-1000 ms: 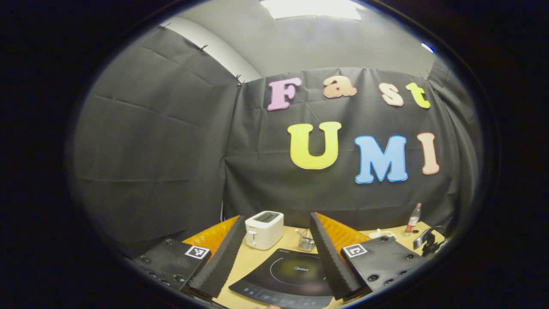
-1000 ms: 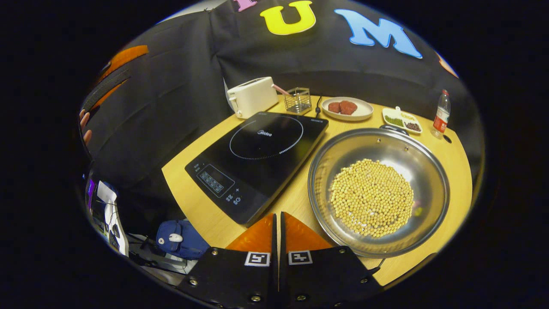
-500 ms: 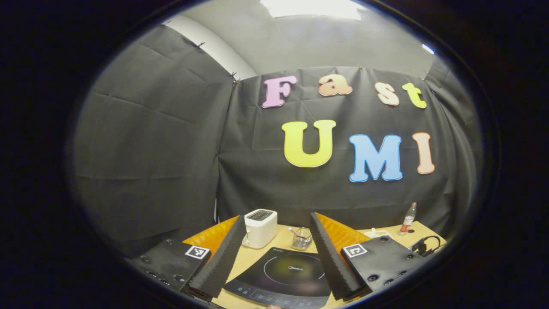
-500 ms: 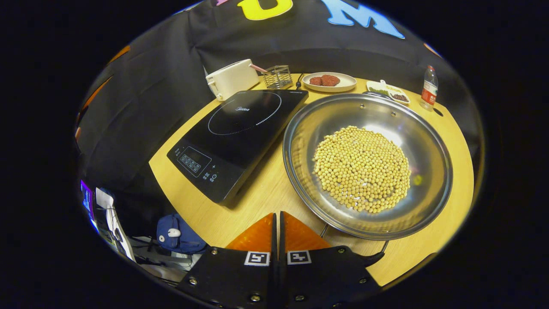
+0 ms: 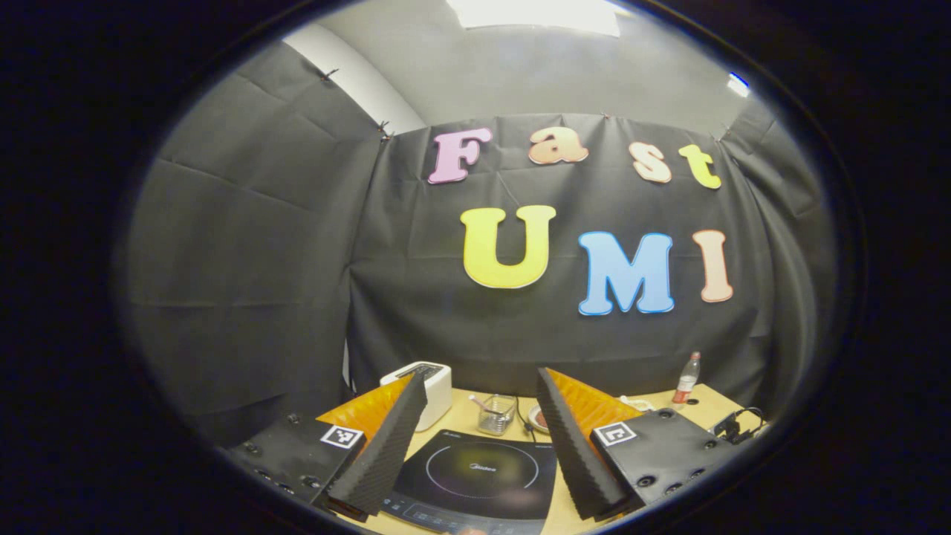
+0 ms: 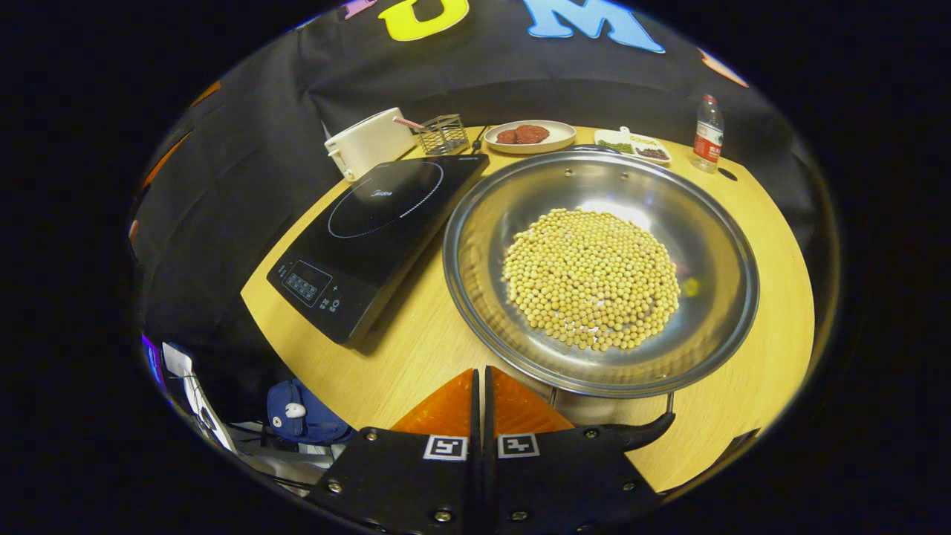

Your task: First push the handle of the pot to place it horizontally, then grasp the pot with both hands and set it on the induction cooktop.

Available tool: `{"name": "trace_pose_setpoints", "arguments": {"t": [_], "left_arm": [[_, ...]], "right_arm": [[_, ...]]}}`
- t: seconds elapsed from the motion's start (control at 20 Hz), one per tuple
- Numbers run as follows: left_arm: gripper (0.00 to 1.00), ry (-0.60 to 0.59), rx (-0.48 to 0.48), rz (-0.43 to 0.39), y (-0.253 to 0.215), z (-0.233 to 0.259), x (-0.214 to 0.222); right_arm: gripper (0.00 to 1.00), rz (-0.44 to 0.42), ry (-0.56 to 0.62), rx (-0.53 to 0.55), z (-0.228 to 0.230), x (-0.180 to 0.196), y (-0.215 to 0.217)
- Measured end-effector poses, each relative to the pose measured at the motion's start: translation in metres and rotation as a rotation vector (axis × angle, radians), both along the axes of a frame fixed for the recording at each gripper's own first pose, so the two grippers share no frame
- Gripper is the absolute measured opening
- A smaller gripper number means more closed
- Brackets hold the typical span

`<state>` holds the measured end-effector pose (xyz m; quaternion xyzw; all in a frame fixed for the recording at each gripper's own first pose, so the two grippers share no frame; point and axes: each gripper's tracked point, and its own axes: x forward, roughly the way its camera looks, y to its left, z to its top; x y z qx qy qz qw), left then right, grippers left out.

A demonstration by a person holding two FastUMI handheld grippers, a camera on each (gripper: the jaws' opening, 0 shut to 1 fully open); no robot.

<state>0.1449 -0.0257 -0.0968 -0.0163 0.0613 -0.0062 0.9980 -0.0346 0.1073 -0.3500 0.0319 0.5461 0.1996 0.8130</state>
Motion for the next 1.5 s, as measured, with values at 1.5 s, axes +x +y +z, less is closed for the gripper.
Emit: {"name": "trace_pose_setpoints", "arguments": {"t": [1.5], "left_arm": [[0.97,0.064,-0.108,-0.226,-0.069,-0.053,0.083]], "right_arm": [[0.01,-0.229,0.102,-0.527,-0.017,0.025,-0.205]]}}
